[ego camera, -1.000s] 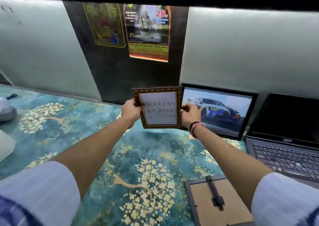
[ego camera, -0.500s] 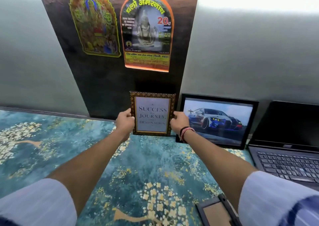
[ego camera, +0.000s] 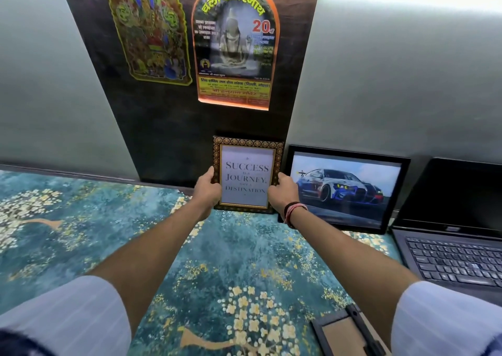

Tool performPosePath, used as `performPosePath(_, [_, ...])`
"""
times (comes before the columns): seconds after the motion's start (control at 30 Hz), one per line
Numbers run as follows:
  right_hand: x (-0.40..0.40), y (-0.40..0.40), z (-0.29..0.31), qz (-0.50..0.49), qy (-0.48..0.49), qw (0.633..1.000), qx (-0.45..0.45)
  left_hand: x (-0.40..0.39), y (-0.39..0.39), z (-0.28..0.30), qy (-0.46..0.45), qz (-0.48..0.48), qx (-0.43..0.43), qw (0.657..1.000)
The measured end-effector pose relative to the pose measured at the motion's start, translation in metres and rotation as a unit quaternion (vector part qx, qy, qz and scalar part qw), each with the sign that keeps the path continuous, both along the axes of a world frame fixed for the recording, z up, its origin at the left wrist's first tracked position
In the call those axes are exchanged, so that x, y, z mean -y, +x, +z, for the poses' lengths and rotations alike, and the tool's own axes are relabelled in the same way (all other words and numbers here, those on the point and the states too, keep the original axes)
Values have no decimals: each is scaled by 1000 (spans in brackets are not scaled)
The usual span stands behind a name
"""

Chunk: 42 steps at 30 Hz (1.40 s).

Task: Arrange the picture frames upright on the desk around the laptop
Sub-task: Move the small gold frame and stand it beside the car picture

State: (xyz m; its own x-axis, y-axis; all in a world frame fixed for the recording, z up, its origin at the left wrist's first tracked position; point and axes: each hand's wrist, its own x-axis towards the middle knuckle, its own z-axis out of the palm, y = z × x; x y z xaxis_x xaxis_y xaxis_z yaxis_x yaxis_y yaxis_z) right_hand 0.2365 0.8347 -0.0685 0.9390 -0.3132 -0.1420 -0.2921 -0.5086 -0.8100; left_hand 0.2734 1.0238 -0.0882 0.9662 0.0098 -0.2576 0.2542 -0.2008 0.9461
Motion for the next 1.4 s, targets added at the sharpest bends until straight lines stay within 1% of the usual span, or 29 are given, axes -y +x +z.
performPosePath(0.23, [-1,-1,-3,-15,37,999,-8,6,-7,3,1,-30,-39,999])
performPosePath(0.37, [-2,-3,0,-30,87,996,-7,7,-9,0,10,-39,-55,998])
performPosePath(0.43, [-2,-8,2,-41,115,993,3,10,-12,-1,14,-32,-64,997])
performPosePath(0.57, [-1,-14,-3,-73,150,986,17,17,-21,0,-6,-11,-70,997])
performPosePath(0.67, [0,-17,0,-66,150,986,18,25,-27,-1,-9,-16,-69,997])
performPosePath(0.8, [1,-11,4,-31,157,987,23,31,-27,-3,-8,5,-60,998])
performPosePath(0.9, [4,-3,-2,-21,127,991,20,31,-27,-9,-5,23,-60,998])
performPosePath(1.0, [6,-3,-2,-12,109,994,18,32,-29,-14,0,19,-54,998])
performPosePath(1.27, [16,-8,-8,31,115,992,28,31,-31,-19,6,26,-50,998])
performPosePath(1.33, [20,-15,-8,28,112,993,33,37,-37,-19,2,24,-49,998])
performPosePath(1.4, [27,-27,-9,21,135,990,40,46,-46,-19,0,21,-54,998])
